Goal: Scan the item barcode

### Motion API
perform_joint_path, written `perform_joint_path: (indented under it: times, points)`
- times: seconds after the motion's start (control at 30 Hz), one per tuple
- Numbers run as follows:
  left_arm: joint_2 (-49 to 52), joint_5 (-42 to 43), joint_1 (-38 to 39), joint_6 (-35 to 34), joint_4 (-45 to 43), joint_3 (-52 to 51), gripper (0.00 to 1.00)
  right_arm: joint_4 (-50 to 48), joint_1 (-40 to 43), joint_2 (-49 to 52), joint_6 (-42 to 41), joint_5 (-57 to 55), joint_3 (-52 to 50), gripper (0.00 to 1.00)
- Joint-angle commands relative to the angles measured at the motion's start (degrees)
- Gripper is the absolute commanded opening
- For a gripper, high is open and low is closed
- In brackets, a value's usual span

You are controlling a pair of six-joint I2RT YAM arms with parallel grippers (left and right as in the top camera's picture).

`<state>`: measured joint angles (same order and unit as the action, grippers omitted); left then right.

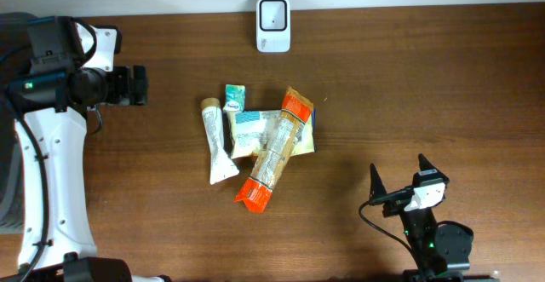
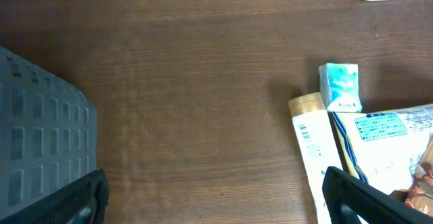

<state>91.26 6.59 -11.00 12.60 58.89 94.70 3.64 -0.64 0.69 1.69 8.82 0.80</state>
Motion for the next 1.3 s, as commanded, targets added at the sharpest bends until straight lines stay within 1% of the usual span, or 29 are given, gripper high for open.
perform_joint_path:
  times: [0.0, 0.83, 0.93, 1.07, 1.17, 1.27]
  points:
    - [-1.60, -0.44, -0.09, 0.74, 0.09, 0.07, 0.99, 0.09, -0.48, -0.33, -0.28, -0.50, -0.48, 0.99]
    - [-1.60, -0.44, -0.09, 0.74, 0.11, 0.07, 0.99, 0.07, -0.48, -0.33, -0.31, -0.44, -0.48, 0.99]
    - [-1.60, -0.44, -0.09, 0.74, 0.09, 0.07, 0.99, -1.73, -0.48, -0.33, -0.72, 3.41, -0.48, 0.99]
    - [-1.60, -0.44, -0.09, 0.74, 0.09, 0.07, 0.99, -1.64, -0.48, -0.13, -0.72, 8.74, -0.46, 0.99]
    - [-1.60, -0.44, -0.09, 0.74, 0.09, 0.07, 0.99, 0.55, -0.48, 1.77, -0.74, 11.17, 1.60, 0.99]
    - [-1.60, -0.44, -0.09, 0.74, 0.09, 0.07, 0.99, 5.18, -0.48, 7.61, -0.68, 11.15, 8.02, 0.99]
